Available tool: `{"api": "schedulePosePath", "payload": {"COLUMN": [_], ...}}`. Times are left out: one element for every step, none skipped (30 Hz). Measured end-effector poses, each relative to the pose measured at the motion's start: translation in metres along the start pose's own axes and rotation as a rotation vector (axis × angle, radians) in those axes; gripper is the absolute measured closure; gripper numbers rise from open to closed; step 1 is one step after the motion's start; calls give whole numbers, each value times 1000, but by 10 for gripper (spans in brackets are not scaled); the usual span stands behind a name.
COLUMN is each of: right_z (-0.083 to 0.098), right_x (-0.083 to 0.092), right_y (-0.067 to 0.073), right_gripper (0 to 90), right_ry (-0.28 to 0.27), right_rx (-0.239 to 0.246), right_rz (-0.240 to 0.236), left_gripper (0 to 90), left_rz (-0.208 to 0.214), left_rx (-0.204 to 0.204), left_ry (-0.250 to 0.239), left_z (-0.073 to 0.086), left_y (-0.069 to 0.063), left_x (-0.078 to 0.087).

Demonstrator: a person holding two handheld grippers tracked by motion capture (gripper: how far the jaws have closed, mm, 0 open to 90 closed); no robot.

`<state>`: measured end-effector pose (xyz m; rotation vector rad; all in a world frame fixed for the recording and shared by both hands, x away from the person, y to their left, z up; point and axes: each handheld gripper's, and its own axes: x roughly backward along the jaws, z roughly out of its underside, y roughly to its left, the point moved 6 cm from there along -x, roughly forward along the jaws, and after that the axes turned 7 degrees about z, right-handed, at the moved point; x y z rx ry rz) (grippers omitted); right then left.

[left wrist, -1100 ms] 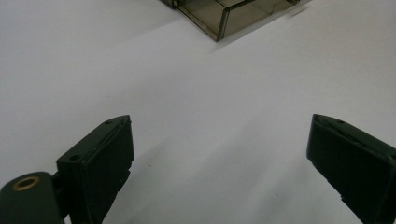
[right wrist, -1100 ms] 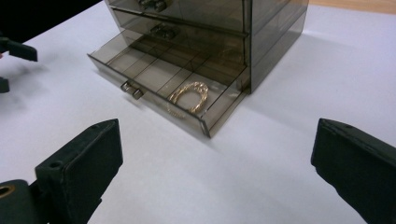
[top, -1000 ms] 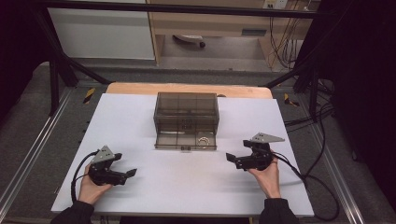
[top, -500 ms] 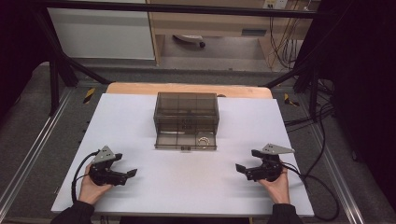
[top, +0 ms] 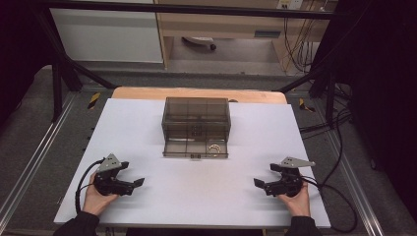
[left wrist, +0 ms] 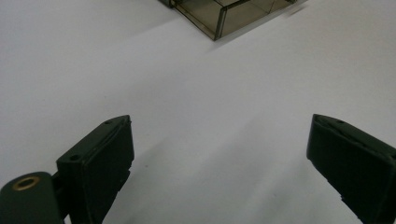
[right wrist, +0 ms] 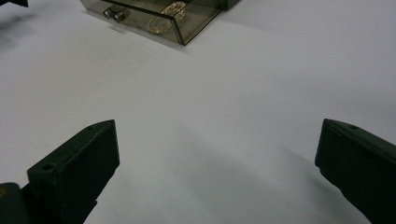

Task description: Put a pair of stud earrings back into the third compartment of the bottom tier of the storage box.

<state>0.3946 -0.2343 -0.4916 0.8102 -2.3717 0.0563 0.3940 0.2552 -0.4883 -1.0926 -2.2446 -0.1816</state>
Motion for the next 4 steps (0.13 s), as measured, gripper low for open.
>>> {"api": "schedulePosePath", "payload": {"right_z": [0, 0, 0, 0], "right_x": [0, -1, -1, -1], "right_y": [0, 0, 0, 0], "right_gripper": [6, 6, 6, 6], "right_ry": [3, 2, 2, 1], "right_rx": [-3, 4, 4, 5], "right_rz": [-2, -1, -1, -3], "left_gripper": [74, 74, 74, 74], "left_rz": [1, 1, 1, 1], "left_rx": [1, 2, 2, 2], "left_ry": [-1, -3, -3, -4], "left_z": [0, 0, 0, 0], "left_y": [0, 0, 0, 0], "left_x": [0, 0, 0, 0]}}
